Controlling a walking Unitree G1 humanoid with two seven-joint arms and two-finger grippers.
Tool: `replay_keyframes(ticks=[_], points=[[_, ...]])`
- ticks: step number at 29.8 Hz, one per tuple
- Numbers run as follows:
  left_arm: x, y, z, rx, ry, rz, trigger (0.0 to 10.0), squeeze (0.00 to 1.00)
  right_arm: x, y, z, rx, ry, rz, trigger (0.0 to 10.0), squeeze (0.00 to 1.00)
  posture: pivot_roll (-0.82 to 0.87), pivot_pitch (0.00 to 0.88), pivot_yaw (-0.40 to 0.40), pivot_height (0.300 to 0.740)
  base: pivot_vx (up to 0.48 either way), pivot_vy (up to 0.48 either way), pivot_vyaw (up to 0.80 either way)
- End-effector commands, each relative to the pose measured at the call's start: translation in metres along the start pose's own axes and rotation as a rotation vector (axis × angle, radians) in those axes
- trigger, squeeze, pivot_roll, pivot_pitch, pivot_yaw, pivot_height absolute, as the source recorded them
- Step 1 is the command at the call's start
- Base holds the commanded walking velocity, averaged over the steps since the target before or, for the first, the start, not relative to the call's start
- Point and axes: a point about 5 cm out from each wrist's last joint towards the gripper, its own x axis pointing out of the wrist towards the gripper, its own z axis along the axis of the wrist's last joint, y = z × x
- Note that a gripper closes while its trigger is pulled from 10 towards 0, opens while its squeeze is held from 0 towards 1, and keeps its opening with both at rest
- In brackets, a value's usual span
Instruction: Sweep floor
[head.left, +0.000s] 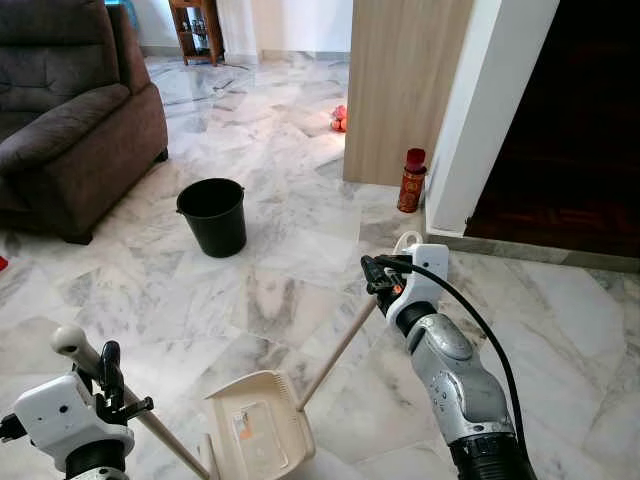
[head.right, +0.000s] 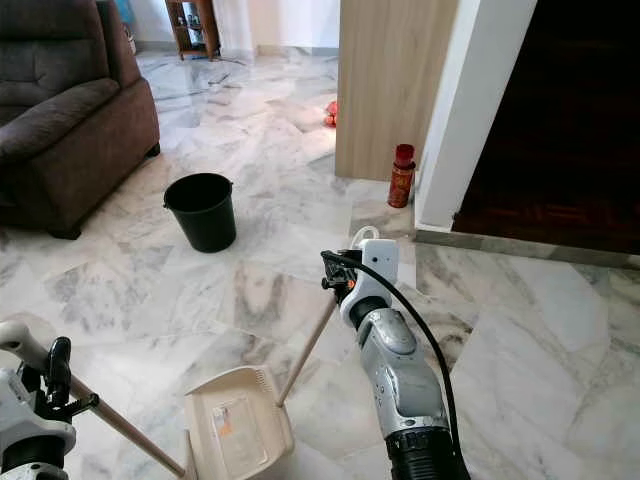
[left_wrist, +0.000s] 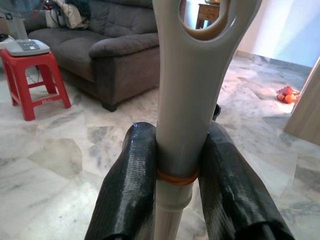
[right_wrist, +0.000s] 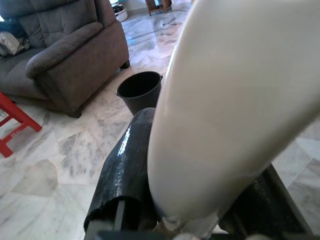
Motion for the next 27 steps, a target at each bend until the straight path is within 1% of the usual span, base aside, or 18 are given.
replay_keyframes(ticks=[1,3,7,9,10,11,12,20,26,27], points=[[0.004,-0.003,0.009,-0.013,-0.046,-0.006,10.0,0.0,0.0,0.008,0.013,0.009,-0.048,0.053,10.0,0.0,-0.04,0.036,0.056,0.74,0.0,0.0,0.0],[0.005,-0.002,0.012,-0.003,-0.066,0.004,10.0,0.0,0.0,0.005,0.012,-0.013,-0.046,0.048,10.0,0.0,-0.04,0.036,0.056,0.74,0.0,0.0,0.0],[0.006,-0.002,0.014,0.014,-0.086,0.012,10.0,0.0,0.0,0.0,0.012,-0.023,-0.039,0.03,10.0,0.0,-0.04,0.036,0.056,0.74,0.0,0.0,0.0],[0.007,-0.002,0.018,0.058,-0.111,0.01,10.0,0.0,-0.001,0.001,0.013,-0.095,-0.048,0.052,10.0,0.0,-0.04,0.035,0.056,0.74,0.0,0.0,0.0],[0.007,-0.002,0.02,0.07,-0.12,0.01,10.0,0.0,-0.001,0.002,0.013,-0.117,-0.051,0.061,10.0,0.0,-0.04,0.035,0.056,0.74,0.0,0.0,0.0],[0.007,-0.002,0.02,0.07,-0.12,0.01,10.0,0.0,-0.001,0.002,0.013,-0.117,-0.051,0.061,10.0,0.0,-0.04,0.035,0.056,0.74,0.0,0.0,0.0],[0.007,-0.002,0.022,0.096,-0.135,0.009,10.0,0.0,-0.002,0.004,0.012,-0.128,-0.051,0.069,10.0,0.0,-0.04,0.034,0.057,0.74,0.0,0.0,0.0],[0.008,-0.002,0.023,0.097,-0.144,0.015,10.0,0.0,-0.002,0.006,0.011,-0.111,-0.05,0.077,10.0,0.0,-0.04,0.032,0.058,0.74,0.0,0.0,0.0],[0.01,0.001,0.025,0.059,-0.148,0.044,10.0,0.0,-0.006,0.003,0.009,-0.1,-0.04,0.076,10.0,0.0,-0.04,0.034,0.058,0.74,0.0,0.0,0.0],[0.01,0.001,0.025,0.051,-0.147,0.047,10.0,0.0,-0.006,0.002,0.01,-0.078,-0.039,0.069,10.0,0.0,-0.04,0.034,0.059,0.74,0.0,0.0,0.0]])
